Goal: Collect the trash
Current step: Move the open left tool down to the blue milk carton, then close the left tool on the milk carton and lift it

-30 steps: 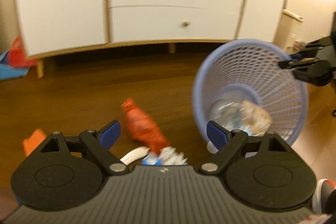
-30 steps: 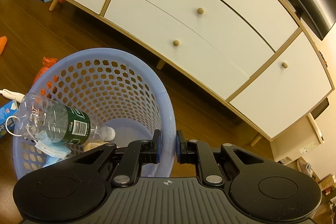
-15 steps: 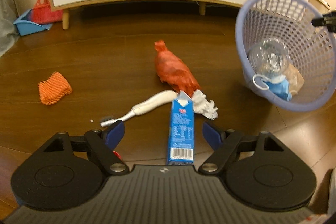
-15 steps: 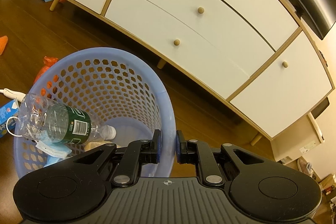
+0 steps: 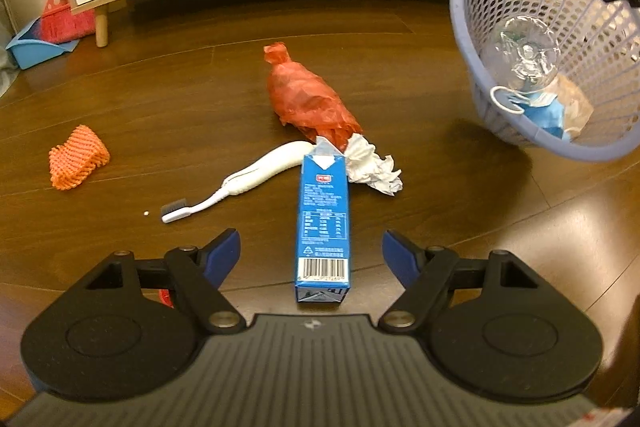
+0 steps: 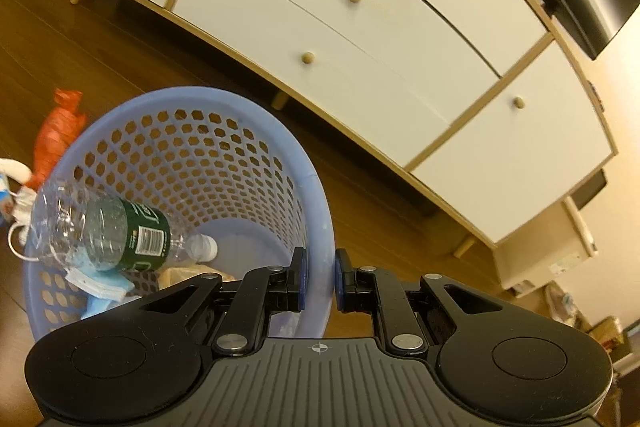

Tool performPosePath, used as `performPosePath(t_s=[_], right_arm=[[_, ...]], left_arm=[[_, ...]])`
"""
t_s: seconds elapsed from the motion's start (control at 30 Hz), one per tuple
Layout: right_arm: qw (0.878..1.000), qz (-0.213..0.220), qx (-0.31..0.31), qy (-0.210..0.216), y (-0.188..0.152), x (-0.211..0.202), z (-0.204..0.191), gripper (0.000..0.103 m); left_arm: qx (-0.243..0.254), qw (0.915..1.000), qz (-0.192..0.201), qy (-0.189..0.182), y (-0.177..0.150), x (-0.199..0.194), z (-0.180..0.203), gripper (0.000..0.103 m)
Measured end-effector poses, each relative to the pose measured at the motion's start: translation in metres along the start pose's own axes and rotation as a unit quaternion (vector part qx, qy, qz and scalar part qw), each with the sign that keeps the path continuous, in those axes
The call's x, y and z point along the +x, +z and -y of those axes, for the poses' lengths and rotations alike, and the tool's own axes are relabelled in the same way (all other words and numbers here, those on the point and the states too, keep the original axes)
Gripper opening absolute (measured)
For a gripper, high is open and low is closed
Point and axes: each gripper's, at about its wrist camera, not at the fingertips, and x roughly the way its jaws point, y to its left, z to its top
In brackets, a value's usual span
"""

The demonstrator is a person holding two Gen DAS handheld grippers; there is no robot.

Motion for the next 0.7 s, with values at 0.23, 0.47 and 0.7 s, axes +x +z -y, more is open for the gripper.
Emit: performPosePath(t_s=[0.23, 0.47, 0.7], right_arm=[[0.999, -0.020, 0.007, -0.023, -0.012, 0.004, 0.016, 0.010], [0.999, -0.024, 0.020, -0.012, -0.010, 0.003, 0.020, 0.009], [0.999, -0.024, 0.019, -0.009, -0.006, 0.004, 0.022, 0.009]], left_arm=[[0.020, 0.9996, -0.017, 0.008, -0.003, 0.021, 0.009, 0.073], [0.028, 0.9988, -0.039, 0.013, -0.006, 0.037, 0.011, 0.065], [0.033, 0.9983, -0.047, 0.011, -0.004, 0.048, 0.017, 0.061]])
